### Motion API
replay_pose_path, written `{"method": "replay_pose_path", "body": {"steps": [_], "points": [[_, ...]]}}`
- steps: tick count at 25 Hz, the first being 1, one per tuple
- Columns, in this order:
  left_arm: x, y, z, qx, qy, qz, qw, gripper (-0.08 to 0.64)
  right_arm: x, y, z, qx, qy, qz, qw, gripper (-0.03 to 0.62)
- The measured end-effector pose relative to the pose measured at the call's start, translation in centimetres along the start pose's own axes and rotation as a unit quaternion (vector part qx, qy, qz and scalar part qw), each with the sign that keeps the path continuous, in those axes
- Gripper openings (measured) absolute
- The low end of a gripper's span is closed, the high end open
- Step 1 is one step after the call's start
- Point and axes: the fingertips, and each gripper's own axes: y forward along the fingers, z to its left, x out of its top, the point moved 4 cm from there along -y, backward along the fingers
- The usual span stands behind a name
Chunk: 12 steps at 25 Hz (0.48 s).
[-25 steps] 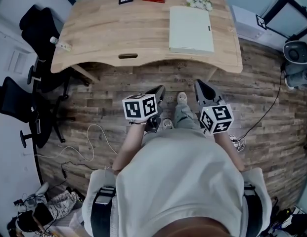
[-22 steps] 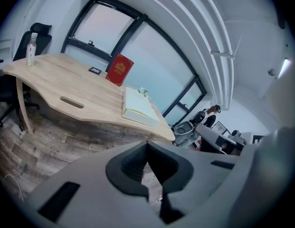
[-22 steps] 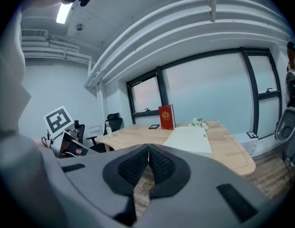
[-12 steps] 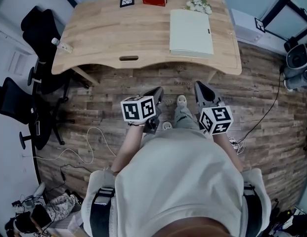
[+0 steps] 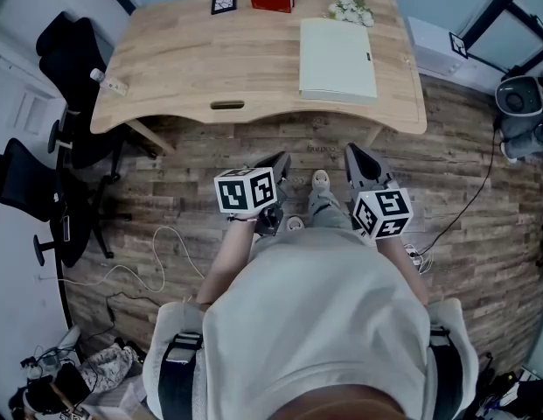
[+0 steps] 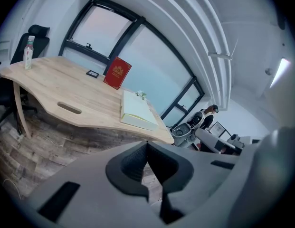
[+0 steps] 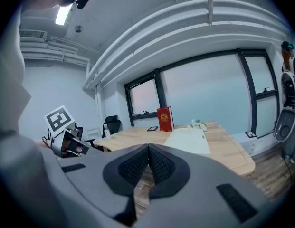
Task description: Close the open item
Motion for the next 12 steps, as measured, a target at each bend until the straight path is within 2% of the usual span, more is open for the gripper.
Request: {"method": "replay_pose_path", "body": {"steps": [12], "points": [[-0.35, 0.27, -0.01, 0.005, 0.001, 0.007, 1.0, 0.02, -0.21, 0.42, 0.16, -0.003, 0.0, 0.003, 1.0, 0.018]]}}
